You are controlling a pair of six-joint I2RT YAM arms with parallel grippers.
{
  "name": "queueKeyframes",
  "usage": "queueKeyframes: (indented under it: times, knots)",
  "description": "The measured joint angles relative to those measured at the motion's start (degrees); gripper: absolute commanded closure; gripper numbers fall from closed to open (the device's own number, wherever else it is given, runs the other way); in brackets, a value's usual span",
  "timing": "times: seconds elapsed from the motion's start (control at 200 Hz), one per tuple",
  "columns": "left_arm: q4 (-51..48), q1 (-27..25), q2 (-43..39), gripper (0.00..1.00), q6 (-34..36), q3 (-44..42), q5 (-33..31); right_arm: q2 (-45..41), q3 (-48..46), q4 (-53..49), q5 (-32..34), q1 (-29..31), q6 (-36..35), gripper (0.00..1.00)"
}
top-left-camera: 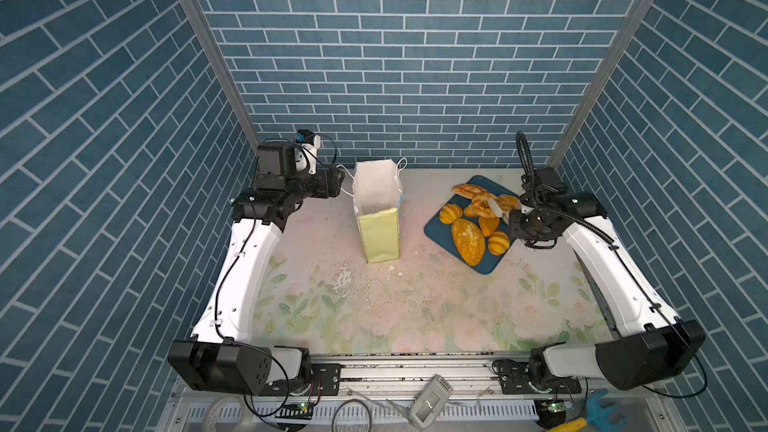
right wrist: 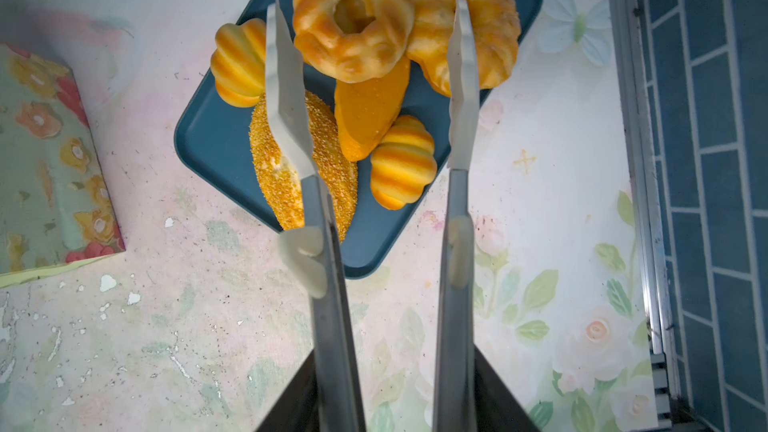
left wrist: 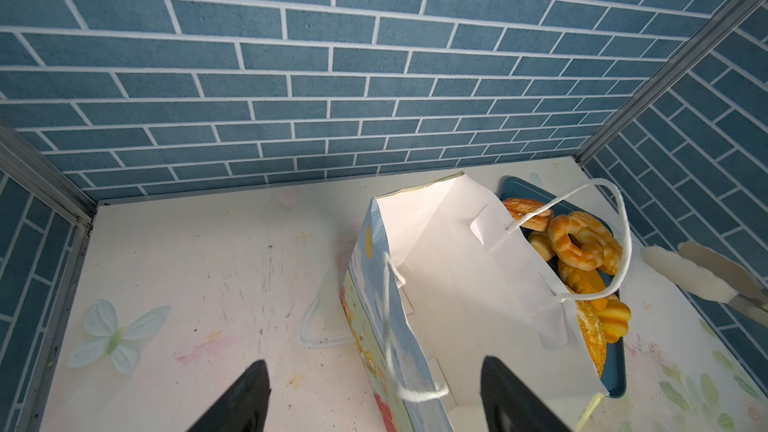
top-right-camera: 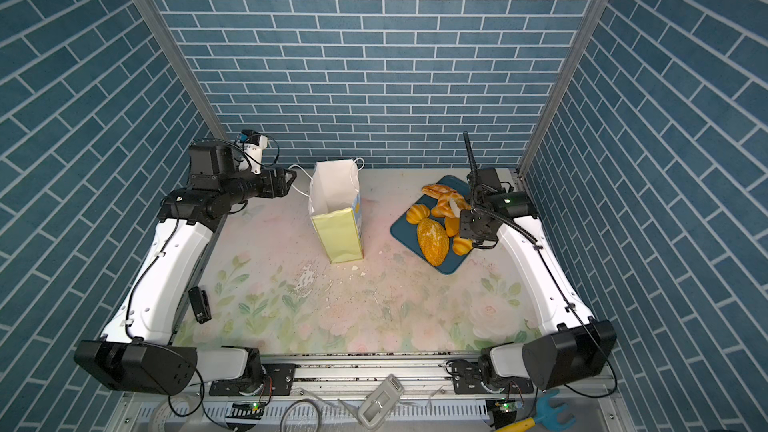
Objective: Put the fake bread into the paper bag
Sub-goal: 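Move the held tongs over the tray and pinch a ring doughnut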
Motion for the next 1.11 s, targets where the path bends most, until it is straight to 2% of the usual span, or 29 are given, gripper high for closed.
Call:
queueKeyframes:
  times: [0.455,0.765,1.105]
  knots:
    - [-0.33,0.0,-1.79,0.19,-0.02,-0.31,-3.17,15.69,12.22,1.05,-1.64,0.42,-8.33,0.51]
    - [-0.68,0.0,-2.12,0.19,-0.22,-0.68,-4.87,21.59,16.65,-2.29,-1.27,1.62,-11.34,0.53]
    - [-0.68,0.0,-2.16,0.19,-1.16,-1.66,-5.16,24.7,16.81,-3.04,0.96,2.62,-12.41,0.57]
